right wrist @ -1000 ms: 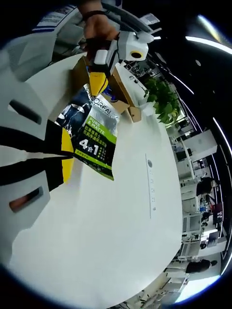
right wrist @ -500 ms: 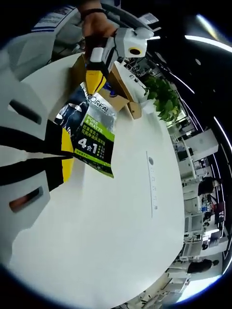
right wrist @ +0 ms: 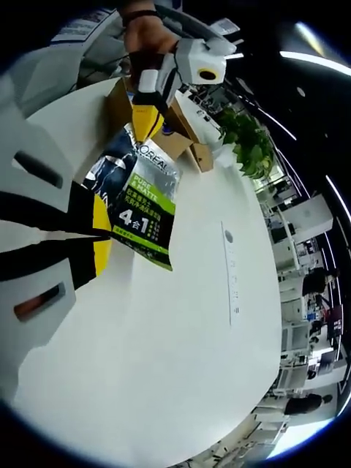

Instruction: Operate the shoe box by opening the lid, removing the specified soft item, and placing it in the target area until the item is outside and the box remains undamaged.

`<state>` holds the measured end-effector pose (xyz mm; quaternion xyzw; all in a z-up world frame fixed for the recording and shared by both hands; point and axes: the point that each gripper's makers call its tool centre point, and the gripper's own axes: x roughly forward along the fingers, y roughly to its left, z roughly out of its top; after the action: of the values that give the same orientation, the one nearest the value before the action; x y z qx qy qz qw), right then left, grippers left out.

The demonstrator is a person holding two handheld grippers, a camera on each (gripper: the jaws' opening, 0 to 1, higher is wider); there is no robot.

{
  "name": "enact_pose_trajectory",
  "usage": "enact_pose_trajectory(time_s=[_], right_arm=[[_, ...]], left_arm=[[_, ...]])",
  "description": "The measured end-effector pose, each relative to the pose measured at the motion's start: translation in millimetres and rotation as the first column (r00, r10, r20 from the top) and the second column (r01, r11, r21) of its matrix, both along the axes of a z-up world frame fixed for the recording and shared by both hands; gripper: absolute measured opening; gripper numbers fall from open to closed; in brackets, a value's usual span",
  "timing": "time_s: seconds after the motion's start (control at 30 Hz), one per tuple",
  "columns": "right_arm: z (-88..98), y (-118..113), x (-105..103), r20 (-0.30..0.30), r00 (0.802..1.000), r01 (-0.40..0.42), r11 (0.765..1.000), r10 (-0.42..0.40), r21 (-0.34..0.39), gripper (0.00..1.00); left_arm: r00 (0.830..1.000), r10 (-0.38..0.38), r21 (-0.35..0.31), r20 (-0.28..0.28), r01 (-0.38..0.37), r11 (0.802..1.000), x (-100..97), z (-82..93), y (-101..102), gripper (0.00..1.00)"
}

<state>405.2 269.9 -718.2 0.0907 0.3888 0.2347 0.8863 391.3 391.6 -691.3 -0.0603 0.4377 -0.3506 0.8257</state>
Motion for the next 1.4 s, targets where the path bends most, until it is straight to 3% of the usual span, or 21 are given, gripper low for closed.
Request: enact_pose_trajectory(time_s=[0.73, 1.4], right_arm=[[-35.3, -16.7, -1.2, -0.069, 0.997, 0.020, 1.000, -0.021, -0.006, 0.00], [-58.9, -24.0, -2.4, -0.118, 0.992, 0.048, 0.999, -0.049, -0.013, 0.00]], left_arm=[[0.996, -0.018, 0.062, -0.083, 0.023, 0.998, -4.6, -40.6, -14.7, 0.01], [0.993, 0.005, 0.109, -0.117, 0.007, 0.994, -7.6, -65.5, -19.1, 0.01]])
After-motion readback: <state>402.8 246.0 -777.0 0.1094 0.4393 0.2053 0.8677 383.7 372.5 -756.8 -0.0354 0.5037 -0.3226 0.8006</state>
